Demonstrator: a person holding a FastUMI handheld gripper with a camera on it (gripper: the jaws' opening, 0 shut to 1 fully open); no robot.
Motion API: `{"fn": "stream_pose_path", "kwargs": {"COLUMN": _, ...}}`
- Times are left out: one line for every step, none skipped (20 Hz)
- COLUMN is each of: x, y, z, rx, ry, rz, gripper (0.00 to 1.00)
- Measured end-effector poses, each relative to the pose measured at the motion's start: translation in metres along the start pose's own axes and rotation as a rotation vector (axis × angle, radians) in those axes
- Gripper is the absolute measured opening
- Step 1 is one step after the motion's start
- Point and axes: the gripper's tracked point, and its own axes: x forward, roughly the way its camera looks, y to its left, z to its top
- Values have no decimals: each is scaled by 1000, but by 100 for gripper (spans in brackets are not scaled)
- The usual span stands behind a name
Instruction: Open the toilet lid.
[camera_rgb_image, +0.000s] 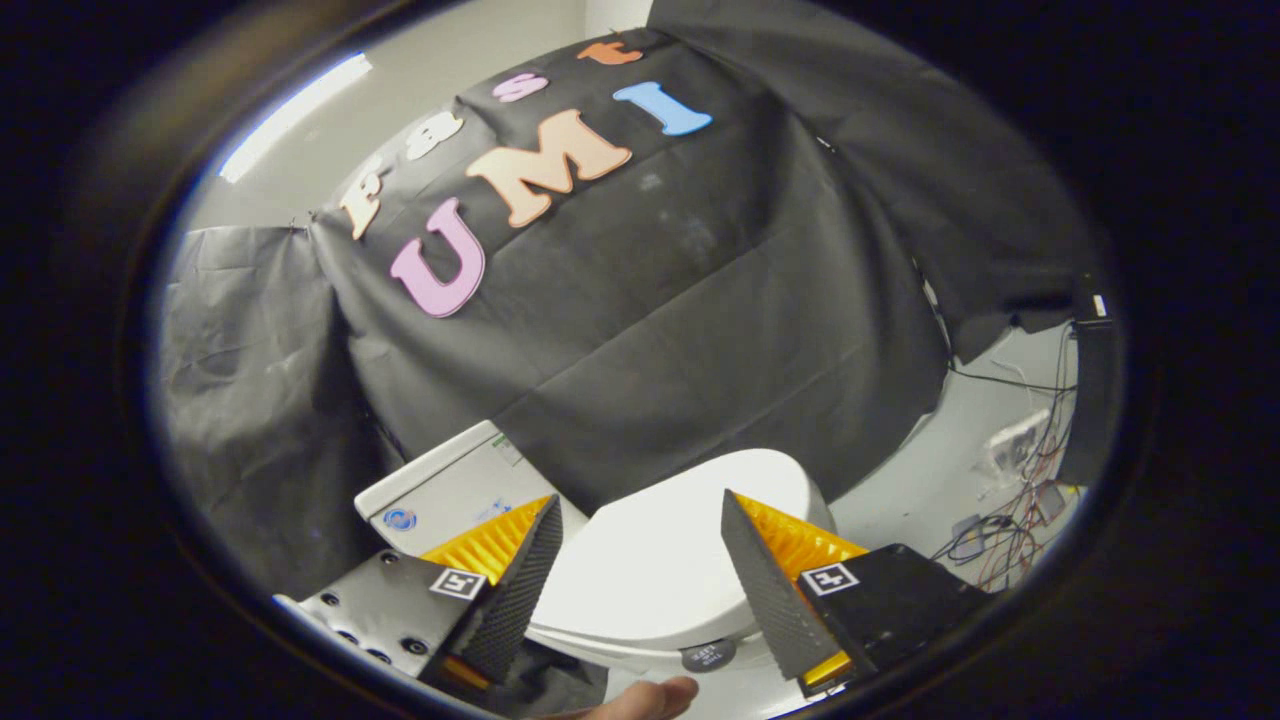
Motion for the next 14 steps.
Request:
{"fn": "stream_pose_path", "kwargs": {"x": -1, "y": -9, "z": -8, "rx": 31, "ry": 14, "rz": -33, "gripper": 98}}
{"fn": "stream_pose_path", "kwargs": {"x": -4, "y": -18, "z": -16, "rx": 75, "ry": 32, "rz": -60, "gripper": 98}}
{"fn": "stream_pose_path", "kwargs": {"x": -5, "y": -27, "z": -27, "rx": 133, "ry": 49, "rz": -83, "gripper": 98}}
{"fn": "stream_pose_path", "kwargs": {"x": -5, "y": -34, "z": -38, "rx": 193, "ry": 74, "rz": -108, "gripper": 98}}
{"fn": "stream_pose_path", "kwargs": {"x": -4, "y": -43, "z": -51, "rx": 244, "ry": 106, "rz": -137, "gripper": 99}}
{"fn": "stream_pose_path", "kwargs": {"x": -5, "y": -53, "z": -70, "rx": 280, "ry": 145, "rz": -174, "gripper": 99}}
{"fn": "stream_pose_path", "kwargs": {"x": -7, "y": -61, "z": -84, "rx": 305, "ry": 186, "rz": -204, "gripper": 99}}
{"fn": "stream_pose_path", "kwargs": {"x": -9, "y": -65, "z": -96, "rx": 329, "ry": 212, "rz": -219, "gripper": 99}}
{"fn": "stream_pose_path", "kwargs": {"x": -10, "y": -67, "z": -104, "rx": 362, "ry": 236, "rz": -226, "gripper": 99}}
{"fn": "stream_pose_path", "kwargs": {"x": -14, "y": -69, "z": -112, "rx": 398, "ry": 259, "rz": -239, "gripper": 99}}
{"fn": "stream_pose_path", "kwargs": {"x": -17, "y": -74, "z": -122, "rx": 426, "ry": 286, "rz": -257, "gripper": 99}}
{"fn": "stream_pose_path", "kwargs": {"x": -19, "y": -82, "z": -137, "rx": 454, "ry": 321, "rz": -286, "gripper": 99}}
{"fn": "stream_pose_path", "kwargs": {"x": -20, "y": -86, "z": -153, "rx": 486, "ry": 360, "rz": -319, "gripper": 99}}
{"fn": "stream_pose_path", "kwargs": {"x": -20, "y": -89, "z": -167, "rx": 503, "ry": 395, "rz": -355, "gripper": 99}}
